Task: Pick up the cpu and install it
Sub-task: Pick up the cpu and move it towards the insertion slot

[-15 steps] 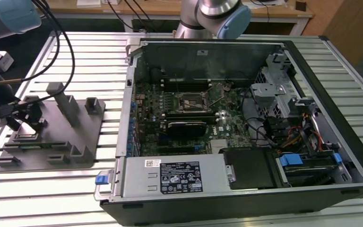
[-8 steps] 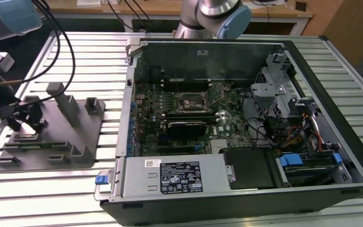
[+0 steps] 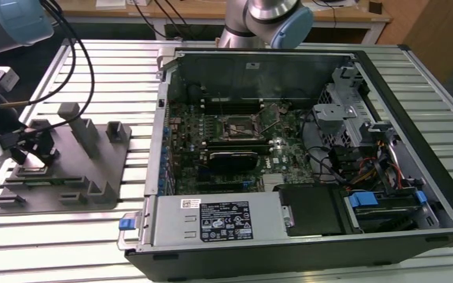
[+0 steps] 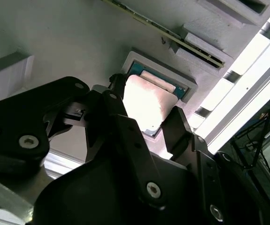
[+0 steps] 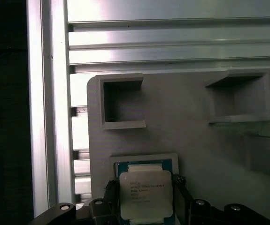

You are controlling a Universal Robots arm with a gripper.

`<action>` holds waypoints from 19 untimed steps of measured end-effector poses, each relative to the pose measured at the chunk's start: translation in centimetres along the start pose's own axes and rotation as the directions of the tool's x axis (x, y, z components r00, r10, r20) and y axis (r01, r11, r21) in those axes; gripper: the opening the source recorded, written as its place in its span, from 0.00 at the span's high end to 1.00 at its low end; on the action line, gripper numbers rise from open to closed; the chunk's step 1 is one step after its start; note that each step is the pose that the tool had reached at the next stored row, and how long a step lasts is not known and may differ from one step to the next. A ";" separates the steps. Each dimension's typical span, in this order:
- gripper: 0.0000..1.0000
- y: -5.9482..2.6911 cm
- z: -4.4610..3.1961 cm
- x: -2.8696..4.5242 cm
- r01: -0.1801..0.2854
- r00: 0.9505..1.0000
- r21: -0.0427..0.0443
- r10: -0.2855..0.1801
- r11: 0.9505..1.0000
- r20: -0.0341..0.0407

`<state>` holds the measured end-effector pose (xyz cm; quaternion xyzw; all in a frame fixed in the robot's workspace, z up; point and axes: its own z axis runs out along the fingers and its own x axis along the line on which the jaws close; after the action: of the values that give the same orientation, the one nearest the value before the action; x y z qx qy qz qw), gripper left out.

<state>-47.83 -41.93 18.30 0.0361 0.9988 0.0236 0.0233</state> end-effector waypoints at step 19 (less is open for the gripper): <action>0.45 -0.01 0.13 0.00 0.001 1.000 -0.001 -0.001 1.000 0.000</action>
<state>-47.83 -41.93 18.17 0.0358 0.9988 0.0239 0.0233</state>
